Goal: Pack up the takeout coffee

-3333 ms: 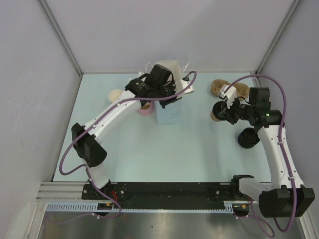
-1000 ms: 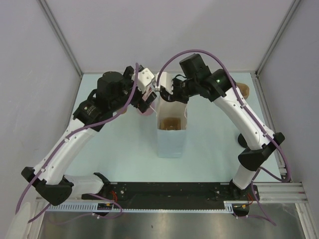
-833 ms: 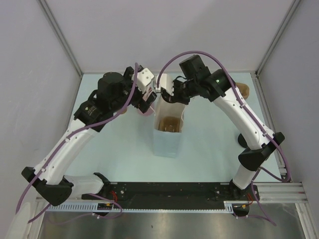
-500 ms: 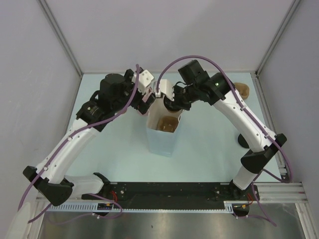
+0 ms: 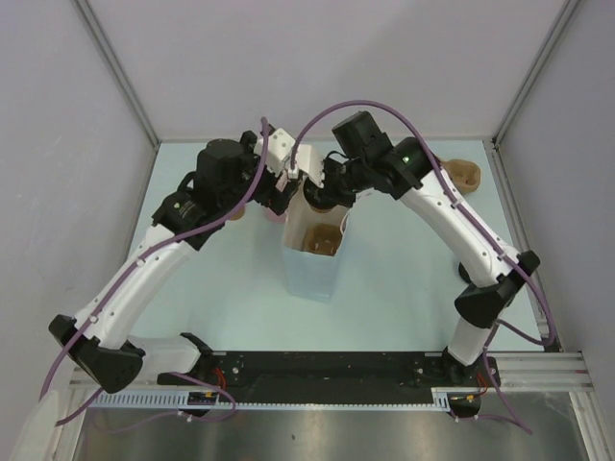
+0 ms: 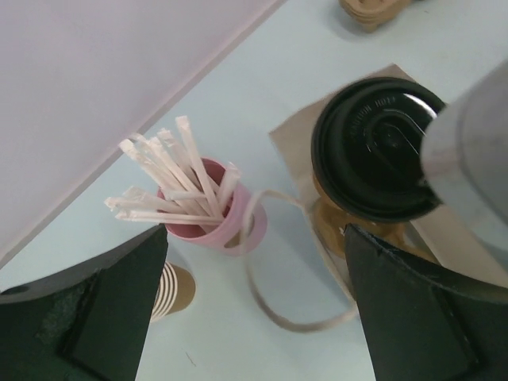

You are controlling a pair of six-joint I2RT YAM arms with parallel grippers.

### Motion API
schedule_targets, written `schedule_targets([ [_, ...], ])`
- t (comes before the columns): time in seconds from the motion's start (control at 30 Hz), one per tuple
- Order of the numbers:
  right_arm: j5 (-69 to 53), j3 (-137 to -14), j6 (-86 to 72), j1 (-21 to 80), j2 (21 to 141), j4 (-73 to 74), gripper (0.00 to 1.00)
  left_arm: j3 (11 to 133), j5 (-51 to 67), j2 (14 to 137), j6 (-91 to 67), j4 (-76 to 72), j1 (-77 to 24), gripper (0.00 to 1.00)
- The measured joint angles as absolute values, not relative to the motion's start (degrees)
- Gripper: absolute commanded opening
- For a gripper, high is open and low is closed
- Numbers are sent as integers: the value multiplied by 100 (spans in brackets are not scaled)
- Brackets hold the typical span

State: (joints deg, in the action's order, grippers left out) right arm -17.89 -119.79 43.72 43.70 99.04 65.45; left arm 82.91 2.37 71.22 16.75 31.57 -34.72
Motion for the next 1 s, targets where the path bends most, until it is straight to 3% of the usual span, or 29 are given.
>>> schedule_targets([
  [0.27,-1927,-12811,4154,4283,10591,6997,0,8412,-69,7378,1608,3175,-3374,86],
  [0.47,-2069,-12689,4029,4195,10584,7081,0,8423,-69,7489,1658,3212,-3363,66],
  [0.6,-2217,-12444,3962,4119,10573,6895,0,8420,-38,7579,1597,3277,-3312,47],
  [0.7,-2366,-12339,3944,4073,10573,6685,0,8418,47,7603,1448,3260,-3271,40],
  [1.0,-2753,-12355,4021,3951,10700,6519,0,8348,60,7612,1144,3116,-3238,36],
])
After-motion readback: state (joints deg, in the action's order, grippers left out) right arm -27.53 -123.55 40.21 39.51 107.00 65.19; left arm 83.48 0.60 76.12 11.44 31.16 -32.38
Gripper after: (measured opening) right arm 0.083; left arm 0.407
